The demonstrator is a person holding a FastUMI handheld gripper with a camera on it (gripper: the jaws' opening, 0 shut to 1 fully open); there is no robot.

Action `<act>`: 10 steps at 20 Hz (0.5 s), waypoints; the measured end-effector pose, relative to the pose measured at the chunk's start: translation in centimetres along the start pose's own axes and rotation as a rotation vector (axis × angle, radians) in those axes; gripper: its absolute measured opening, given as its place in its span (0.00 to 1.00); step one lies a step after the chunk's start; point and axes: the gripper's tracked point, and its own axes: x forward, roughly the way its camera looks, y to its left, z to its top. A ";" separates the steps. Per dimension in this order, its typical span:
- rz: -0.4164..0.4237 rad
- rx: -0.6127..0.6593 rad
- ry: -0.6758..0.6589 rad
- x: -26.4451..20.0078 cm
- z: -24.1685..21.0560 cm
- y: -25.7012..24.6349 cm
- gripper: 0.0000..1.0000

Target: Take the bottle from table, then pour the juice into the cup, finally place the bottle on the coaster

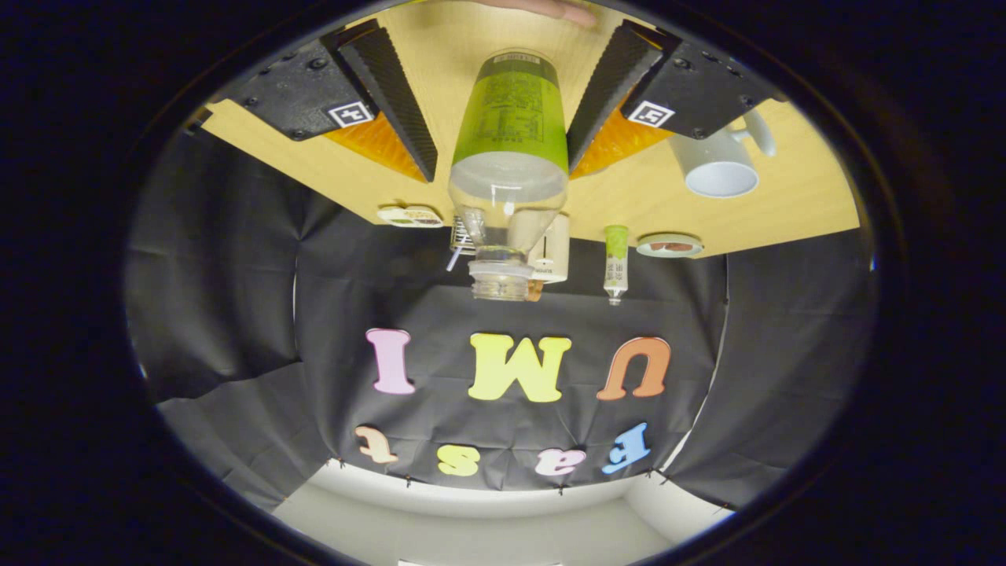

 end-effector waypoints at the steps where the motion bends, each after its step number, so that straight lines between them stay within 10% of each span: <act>1: 0.002 0.007 0.016 0.5 -0.4 0.0 1.00; 10: -0.020 -0.068 0.002 -2.3 2.3 -0.7 0.81</act>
